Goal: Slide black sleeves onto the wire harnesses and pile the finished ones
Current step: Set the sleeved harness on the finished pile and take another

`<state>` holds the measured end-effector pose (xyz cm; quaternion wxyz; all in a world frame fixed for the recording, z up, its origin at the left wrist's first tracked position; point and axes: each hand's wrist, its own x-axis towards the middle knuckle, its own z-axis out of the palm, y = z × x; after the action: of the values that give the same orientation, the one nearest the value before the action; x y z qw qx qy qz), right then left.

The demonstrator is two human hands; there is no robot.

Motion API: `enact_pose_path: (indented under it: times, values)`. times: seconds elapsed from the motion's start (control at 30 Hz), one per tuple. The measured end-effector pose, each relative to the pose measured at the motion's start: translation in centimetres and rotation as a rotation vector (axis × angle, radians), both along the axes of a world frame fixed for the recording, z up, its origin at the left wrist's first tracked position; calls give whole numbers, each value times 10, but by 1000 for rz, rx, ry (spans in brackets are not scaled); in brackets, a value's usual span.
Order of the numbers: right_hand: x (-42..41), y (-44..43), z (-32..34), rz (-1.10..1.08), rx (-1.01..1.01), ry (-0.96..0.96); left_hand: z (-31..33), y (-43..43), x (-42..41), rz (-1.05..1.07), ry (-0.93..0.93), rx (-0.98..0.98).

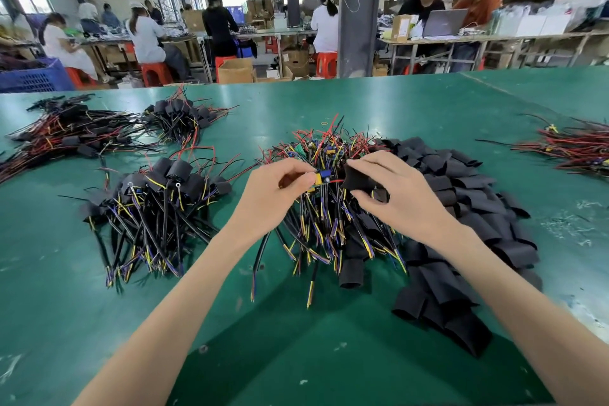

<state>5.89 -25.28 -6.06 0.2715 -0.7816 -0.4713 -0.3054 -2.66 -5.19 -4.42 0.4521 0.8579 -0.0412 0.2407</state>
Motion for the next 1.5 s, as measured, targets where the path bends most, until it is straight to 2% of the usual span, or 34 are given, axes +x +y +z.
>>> enact_pose_path:
  times: [0.3,0.83,1.07,1.37,1.5]
  values:
    - [-6,6,-3,52,3,26,-7,-4,2,-29,0,27]
    - [-8,3,0,145,-65,188,-2,-2,-3,-8,27,233]
    - [-12,5,-2,145,-36,133,-4,-7,-4,12,67,91]
    - [-14,6,-1,124,-41,93,-2,-9,-4,-3,74,33]
    - [-13,4,-2,137,-14,166,-3,-8,-4,-10,97,58]
